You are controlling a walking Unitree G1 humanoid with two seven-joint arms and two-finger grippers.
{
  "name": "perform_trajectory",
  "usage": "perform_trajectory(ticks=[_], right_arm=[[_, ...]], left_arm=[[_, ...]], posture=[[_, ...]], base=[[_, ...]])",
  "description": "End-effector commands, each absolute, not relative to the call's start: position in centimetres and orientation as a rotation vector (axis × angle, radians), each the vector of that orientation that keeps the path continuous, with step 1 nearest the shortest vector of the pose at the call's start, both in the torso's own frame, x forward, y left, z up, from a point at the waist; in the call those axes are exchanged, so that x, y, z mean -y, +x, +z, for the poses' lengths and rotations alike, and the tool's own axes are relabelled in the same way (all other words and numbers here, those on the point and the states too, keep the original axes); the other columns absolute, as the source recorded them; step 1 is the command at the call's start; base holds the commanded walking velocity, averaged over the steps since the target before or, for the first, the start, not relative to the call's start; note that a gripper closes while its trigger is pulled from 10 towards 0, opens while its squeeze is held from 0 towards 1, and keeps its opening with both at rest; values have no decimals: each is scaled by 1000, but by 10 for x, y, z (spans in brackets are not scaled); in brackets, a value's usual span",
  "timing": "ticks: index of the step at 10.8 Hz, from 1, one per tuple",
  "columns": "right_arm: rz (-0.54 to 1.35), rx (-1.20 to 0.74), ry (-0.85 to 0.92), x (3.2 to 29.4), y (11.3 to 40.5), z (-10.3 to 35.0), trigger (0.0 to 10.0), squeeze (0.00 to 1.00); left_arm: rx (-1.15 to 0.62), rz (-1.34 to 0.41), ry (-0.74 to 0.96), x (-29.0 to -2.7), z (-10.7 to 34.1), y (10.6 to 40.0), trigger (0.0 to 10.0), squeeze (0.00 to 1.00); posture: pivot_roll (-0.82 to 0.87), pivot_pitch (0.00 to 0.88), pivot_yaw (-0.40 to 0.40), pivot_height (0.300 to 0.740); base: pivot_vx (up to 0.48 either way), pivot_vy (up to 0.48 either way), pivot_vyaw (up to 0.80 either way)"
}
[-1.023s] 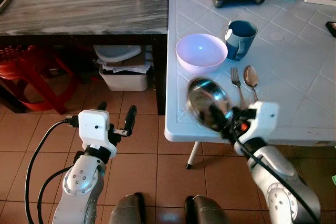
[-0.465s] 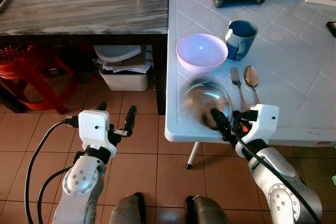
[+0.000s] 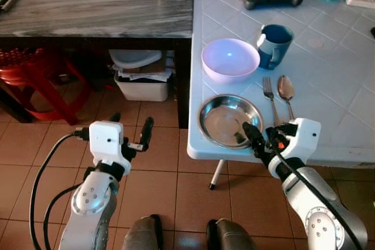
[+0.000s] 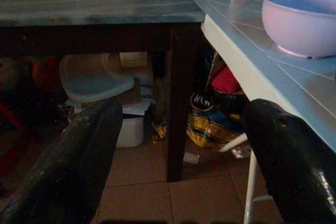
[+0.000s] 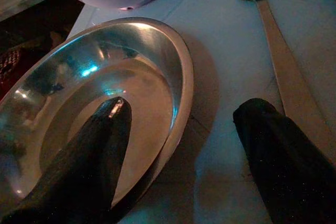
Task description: Setting the table
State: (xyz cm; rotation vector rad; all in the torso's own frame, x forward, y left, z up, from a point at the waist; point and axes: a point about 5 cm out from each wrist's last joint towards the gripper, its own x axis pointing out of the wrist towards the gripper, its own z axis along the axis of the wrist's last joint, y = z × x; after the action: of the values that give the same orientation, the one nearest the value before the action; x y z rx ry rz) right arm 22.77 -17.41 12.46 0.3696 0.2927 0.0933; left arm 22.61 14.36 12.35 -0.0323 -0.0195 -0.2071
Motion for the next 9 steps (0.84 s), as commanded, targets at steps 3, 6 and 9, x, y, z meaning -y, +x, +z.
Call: perform_trajectory(ticks=[3, 6, 9], right_arm=[[43, -402, 378, 178, 225, 111, 8745, 0], [36, -406, 389, 178, 230, 111, 0, 0], [43, -382, 391, 173, 244, 116, 0, 0]], left_arm=[[2, -215, -30, -144, 120, 224, 10000, 0], [-3, -215, -32, -144, 119, 222, 10000, 0], [-6, -218, -31, -143, 119, 222, 10000, 0]], posture=[[-51, 146, 28, 740], [-48, 152, 25, 740], [-43, 155, 27, 740]], base=[[0, 0, 0], [0, 0, 0], [0, 0, 0]])
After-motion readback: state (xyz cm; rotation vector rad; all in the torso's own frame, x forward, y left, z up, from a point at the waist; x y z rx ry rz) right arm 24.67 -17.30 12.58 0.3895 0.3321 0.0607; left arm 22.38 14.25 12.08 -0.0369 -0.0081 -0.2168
